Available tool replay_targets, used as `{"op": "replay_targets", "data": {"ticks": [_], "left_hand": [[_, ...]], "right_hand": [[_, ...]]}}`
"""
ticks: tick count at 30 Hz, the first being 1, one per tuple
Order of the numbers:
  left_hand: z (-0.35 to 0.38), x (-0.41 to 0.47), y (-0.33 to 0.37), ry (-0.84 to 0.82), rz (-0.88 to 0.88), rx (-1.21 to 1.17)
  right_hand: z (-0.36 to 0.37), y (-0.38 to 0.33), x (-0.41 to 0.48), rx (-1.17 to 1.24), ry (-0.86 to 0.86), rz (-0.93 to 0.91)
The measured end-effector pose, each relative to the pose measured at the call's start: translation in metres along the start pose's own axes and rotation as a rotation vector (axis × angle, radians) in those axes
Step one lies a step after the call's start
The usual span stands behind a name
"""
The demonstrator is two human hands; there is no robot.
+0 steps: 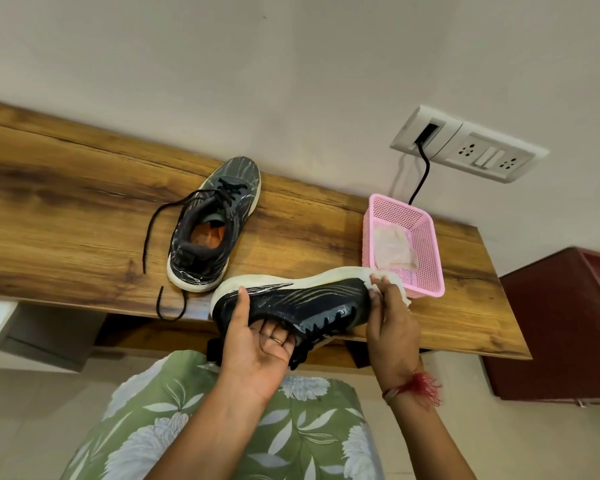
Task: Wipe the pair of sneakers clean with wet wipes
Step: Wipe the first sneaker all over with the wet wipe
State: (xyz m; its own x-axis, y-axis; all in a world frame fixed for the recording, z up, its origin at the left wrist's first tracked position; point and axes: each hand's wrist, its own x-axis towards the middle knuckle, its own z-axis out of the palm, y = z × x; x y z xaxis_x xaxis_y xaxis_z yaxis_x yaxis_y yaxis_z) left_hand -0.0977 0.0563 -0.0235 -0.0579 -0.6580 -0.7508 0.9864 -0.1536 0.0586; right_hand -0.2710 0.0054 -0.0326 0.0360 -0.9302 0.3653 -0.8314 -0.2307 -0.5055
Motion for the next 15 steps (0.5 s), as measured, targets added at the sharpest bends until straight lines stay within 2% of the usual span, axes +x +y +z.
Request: {"op": "replay_targets", "data": {"ticks": [2,6,11,15], "left_hand": [[-0.001,-0.002,-0.002,-0.012,0.033,-0.065],[0.000,-0.004,-0.005,-0.055,0.090,-0.112],[0.000,-0.001,-0.005,-0.079,0.096,-0.097],[-0.001,-0.001,-0.003,-0.146,0.088,-0.094]], "right_hand": [[0.006,-0.012,-0.004,0.022,-0.002,0.018],[0.005,-0.018,-0.011,0.140,-0.179,-0.104],[-0.006,-0.015,-0.003,0.030,-0.071,-0.065],[-0.005,-0.039,-0.013,0.132,-0.285,-0.211]]}}
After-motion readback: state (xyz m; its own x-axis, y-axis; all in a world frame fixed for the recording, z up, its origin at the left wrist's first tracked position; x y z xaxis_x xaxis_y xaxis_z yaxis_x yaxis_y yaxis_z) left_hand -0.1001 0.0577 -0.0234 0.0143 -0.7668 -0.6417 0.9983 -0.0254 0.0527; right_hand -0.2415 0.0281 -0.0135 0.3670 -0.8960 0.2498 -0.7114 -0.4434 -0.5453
